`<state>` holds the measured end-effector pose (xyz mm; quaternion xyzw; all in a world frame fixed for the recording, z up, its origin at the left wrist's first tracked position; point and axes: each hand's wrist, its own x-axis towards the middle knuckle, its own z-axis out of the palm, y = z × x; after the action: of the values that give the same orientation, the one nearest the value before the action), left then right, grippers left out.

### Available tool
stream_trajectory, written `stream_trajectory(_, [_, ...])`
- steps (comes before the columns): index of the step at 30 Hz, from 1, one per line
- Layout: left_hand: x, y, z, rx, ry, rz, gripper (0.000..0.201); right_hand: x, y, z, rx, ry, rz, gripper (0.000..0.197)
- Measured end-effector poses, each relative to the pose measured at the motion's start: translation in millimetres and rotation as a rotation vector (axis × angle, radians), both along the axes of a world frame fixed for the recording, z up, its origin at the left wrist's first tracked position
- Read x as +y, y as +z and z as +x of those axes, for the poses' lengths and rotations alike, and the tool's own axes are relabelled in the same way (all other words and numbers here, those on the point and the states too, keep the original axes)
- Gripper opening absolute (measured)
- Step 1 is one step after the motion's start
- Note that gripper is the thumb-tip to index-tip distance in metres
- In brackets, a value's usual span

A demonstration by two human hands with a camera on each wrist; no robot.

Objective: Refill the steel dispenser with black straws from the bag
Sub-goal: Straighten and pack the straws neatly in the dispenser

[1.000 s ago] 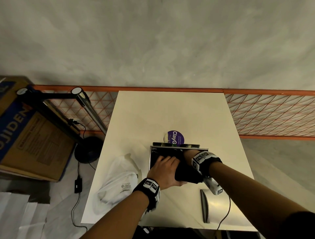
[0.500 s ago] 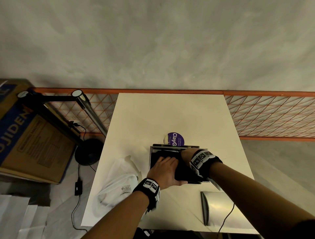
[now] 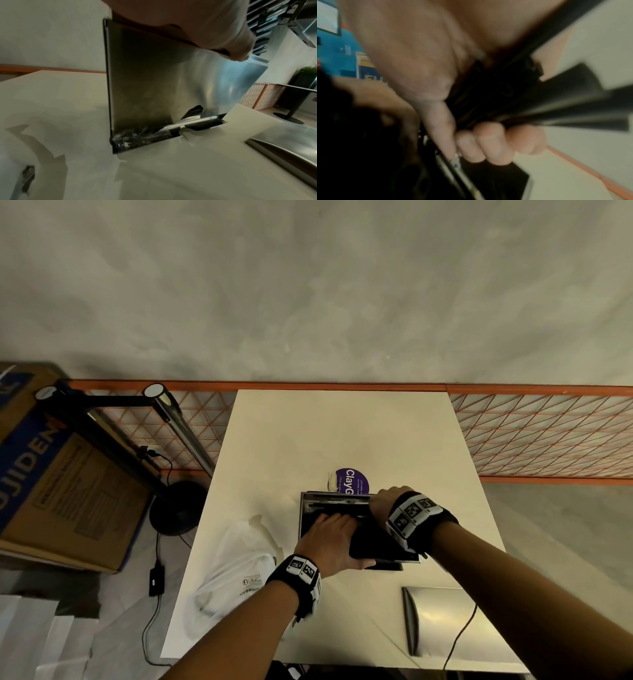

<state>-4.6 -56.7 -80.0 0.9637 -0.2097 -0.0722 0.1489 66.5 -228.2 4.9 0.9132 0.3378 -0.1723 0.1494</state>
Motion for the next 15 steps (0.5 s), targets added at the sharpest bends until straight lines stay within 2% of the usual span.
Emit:
stream_trajectory(4, [1, 3, 8, -0.021, -0.02, -0.05, 0.077, -9, 13, 18, -0.039, -0.075, -0.026, 0.02])
stream_trajectory(7, [3, 1, 11, -0.085, -0.03, -0.107, 0.079, -15, 11, 25, -0.011, -0.136, -0.022, 0.023])
stream_trajectory(11, [4, 0, 13, -0.209, 0.003, -0.199, 0.069, -8, 3, 26, 0.012, -0.164, 0.018, 0.029])
stream_trajectory(15, [3, 6, 20, -0.321, 0.092, -0.18, 0.072, 4, 1, 20, -0.024, -0.175, 0.073, 0.025])
